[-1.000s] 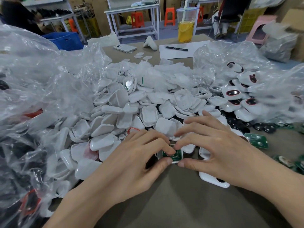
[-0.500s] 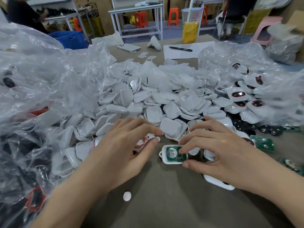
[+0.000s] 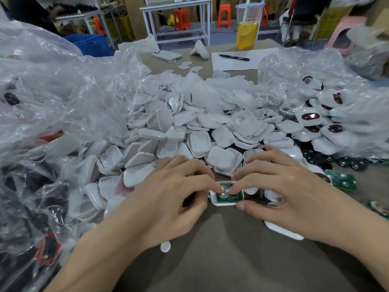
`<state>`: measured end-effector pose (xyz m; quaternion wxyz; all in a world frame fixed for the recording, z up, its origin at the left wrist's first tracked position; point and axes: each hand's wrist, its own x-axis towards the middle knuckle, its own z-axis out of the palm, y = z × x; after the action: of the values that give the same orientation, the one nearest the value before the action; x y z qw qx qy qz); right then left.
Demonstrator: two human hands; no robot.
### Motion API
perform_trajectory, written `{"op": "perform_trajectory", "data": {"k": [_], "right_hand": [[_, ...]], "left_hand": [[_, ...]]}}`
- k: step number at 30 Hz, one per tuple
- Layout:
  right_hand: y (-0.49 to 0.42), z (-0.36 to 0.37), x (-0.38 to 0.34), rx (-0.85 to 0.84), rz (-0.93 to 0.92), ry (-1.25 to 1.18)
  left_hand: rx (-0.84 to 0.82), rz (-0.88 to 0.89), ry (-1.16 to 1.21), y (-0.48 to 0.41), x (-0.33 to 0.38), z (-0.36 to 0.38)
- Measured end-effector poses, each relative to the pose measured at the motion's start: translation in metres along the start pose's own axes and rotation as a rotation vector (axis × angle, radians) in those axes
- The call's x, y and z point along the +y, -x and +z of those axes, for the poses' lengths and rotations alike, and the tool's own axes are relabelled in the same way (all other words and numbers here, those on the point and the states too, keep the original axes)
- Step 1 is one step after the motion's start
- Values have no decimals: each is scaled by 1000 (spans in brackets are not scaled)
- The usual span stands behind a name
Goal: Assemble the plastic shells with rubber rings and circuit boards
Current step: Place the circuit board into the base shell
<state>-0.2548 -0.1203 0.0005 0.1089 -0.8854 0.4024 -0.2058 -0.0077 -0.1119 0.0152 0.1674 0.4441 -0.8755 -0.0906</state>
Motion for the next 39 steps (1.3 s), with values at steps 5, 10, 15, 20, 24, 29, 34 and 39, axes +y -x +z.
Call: {"op": "perform_trajectory", "data": {"k": [5,10,15,20,24,29,34,39], "right_hand": [[0,2,2,-13,15,4],[0,1,2,-15,27,1],[0,1,0,-19,30,-8],[-1,1,0,-8,21,-15],[-1,1,-1,-5,17,-21],[-1,0,-3,-8,0,-23],[-1,0,-4,13,-21,-15],[0,-1,-5,26,-29,-21]], "left_hand": [[-7,9,16,1,1,0],[12,7,-32,1,1,0],[49,33,-79,1,-2,-1],[95,8,-31,1,-3,-4],[82,-10,-3,1,2,-4],[-1,7,30,2,7,-3],[33,-19,82,1,5,-2],[156,-62,8,0,2,-3]]}}
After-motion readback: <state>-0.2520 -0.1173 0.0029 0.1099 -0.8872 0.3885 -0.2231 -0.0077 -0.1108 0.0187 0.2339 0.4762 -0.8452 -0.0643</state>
